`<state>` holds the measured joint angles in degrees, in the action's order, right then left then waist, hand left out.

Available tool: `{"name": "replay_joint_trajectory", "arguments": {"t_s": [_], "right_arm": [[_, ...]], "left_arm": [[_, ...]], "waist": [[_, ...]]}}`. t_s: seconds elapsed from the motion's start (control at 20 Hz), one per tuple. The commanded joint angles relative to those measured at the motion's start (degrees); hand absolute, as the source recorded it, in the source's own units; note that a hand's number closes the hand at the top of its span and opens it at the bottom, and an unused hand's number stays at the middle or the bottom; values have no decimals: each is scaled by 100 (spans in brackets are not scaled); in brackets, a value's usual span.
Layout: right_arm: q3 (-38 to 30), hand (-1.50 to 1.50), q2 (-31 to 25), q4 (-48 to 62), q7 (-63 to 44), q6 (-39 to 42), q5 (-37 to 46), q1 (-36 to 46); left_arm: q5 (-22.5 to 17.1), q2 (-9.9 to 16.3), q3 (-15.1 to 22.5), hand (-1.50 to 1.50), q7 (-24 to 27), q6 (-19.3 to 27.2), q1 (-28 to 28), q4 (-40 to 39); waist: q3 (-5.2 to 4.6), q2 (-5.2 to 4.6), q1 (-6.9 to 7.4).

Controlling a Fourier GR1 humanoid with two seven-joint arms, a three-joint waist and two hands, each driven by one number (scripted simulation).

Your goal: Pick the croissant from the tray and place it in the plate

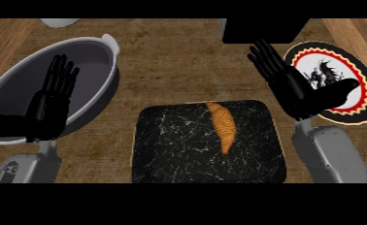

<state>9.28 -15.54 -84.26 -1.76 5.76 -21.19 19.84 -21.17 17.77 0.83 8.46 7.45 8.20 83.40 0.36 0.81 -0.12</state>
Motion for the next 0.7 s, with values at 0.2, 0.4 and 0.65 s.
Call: {"name": "replay_joint_trajectory", "arguments": {"t_s": [0.2,0.4,0.65], "right_arm": [[-254,150,-833,64,-14,81,840,1604],[-254,150,-1676,313,138,-1073,2702,1435],[-270,-150,-854,309,1320,-1650,2648,642]], "left_arm": [[499,-184,793,0,-1066,200,-546,-783],[356,-300,1033,0,-1351,62,-798,-488],[519,-395,1274,0,-1820,263,-816,-232]], "waist": [[-39,-123,115],[-43,-133,-11],[-30,-92,-7]]}}
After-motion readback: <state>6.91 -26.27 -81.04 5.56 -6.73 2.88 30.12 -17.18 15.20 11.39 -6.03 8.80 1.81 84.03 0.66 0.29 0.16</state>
